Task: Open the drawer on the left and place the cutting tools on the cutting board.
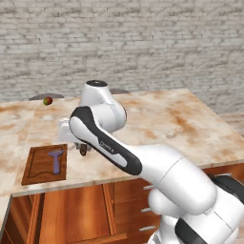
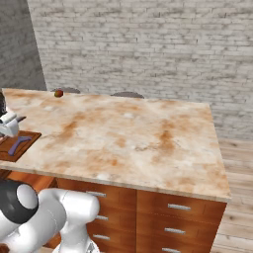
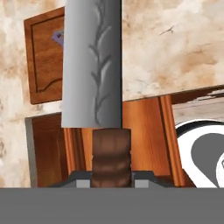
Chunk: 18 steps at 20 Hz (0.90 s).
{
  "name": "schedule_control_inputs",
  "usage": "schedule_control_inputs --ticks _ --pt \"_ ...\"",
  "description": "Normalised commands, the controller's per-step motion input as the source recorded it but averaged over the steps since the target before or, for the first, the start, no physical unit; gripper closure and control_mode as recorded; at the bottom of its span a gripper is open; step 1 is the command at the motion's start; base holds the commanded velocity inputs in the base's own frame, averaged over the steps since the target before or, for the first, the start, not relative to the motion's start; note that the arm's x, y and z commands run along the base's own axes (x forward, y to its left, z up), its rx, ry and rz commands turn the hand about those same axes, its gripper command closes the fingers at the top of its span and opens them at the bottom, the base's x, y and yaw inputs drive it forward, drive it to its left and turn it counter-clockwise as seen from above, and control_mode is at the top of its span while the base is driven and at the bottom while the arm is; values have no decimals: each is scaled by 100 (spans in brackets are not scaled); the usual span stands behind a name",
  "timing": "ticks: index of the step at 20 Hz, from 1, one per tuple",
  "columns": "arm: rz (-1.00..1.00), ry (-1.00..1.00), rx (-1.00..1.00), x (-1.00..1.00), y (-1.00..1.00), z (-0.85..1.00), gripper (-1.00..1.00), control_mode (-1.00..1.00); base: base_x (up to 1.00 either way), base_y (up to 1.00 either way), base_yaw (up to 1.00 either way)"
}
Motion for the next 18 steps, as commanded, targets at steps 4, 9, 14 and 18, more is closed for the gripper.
schedule_control_inputs --ticks 4,9,14,18 --pt "0 0 0 69 0 -42 100 -100 0 0 0" --pt "0 0 0 53 6 -46 100 -100 0 0 0" --pt "0 0 0 61 36 -54 100 -100 0 0 0" --pt "0 -5 0 52 44 -37 100 -100 0 0 0"
